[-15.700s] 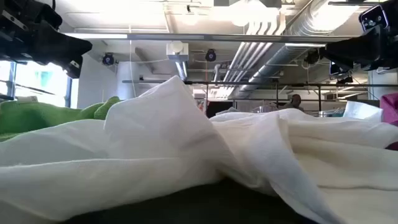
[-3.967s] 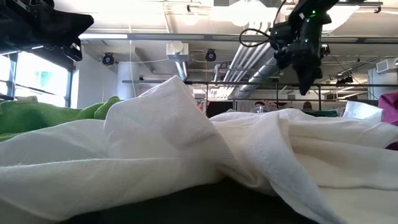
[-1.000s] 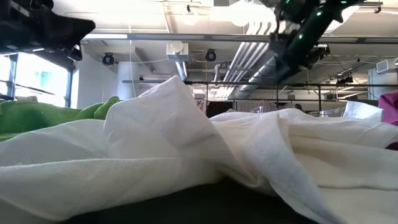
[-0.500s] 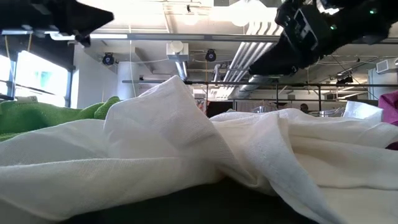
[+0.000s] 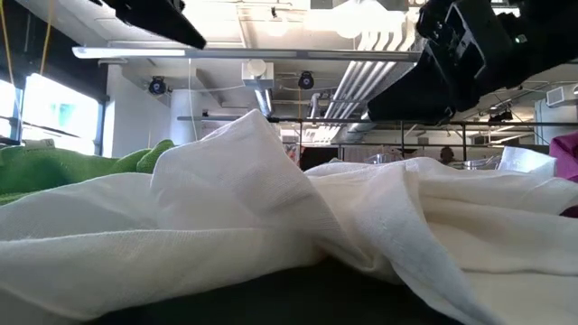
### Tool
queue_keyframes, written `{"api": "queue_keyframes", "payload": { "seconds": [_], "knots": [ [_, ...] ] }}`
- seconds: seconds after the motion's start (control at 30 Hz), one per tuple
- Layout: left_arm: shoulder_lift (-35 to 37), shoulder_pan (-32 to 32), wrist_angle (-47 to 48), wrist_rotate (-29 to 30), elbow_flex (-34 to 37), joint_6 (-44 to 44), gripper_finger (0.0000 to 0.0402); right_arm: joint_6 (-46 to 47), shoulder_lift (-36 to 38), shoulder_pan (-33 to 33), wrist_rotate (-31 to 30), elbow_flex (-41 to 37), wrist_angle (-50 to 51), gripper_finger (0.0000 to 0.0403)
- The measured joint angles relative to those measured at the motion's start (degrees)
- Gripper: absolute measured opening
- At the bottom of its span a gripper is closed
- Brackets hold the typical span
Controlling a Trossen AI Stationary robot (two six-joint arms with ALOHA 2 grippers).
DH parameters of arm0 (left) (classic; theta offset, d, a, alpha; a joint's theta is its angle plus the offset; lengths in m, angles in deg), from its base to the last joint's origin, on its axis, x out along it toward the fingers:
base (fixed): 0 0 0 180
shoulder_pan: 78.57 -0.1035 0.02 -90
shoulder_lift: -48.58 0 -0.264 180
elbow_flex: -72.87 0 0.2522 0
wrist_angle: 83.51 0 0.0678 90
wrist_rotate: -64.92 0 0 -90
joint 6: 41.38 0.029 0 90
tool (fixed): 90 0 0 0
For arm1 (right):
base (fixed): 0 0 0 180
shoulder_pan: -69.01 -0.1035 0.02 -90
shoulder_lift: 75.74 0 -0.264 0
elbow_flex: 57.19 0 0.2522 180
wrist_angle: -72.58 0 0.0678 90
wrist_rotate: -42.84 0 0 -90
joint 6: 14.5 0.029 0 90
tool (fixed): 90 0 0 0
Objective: Sort towels by color in basket
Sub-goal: Put the light green towel into the bottom transparent bin
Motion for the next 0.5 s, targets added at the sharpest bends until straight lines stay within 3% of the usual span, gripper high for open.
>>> {"api": "queue_keyframes", "payload": {
  "seconds": [0.13,0.3,0.5],
  "knots": [
    [-8.2,2.1,7.7,1.4,-6.3,-1.3,0.0000,-0.1,-4.0,-0.8,-1.4,0.0,-5.3,0.0108],
    [-15.6,3.9,10.3,1.4,-10.0,-4.0,0.0006,2.3,-8.3,-1.1,-1.1,0.0,-9.5,0.0108],
    [-20.7,5.0,13.0,-3.4,-10.3,-9.3,0.0072,4.4,-11.1,-1.0,0.0,0.0,-11.3,0.0108]
  ]
}}
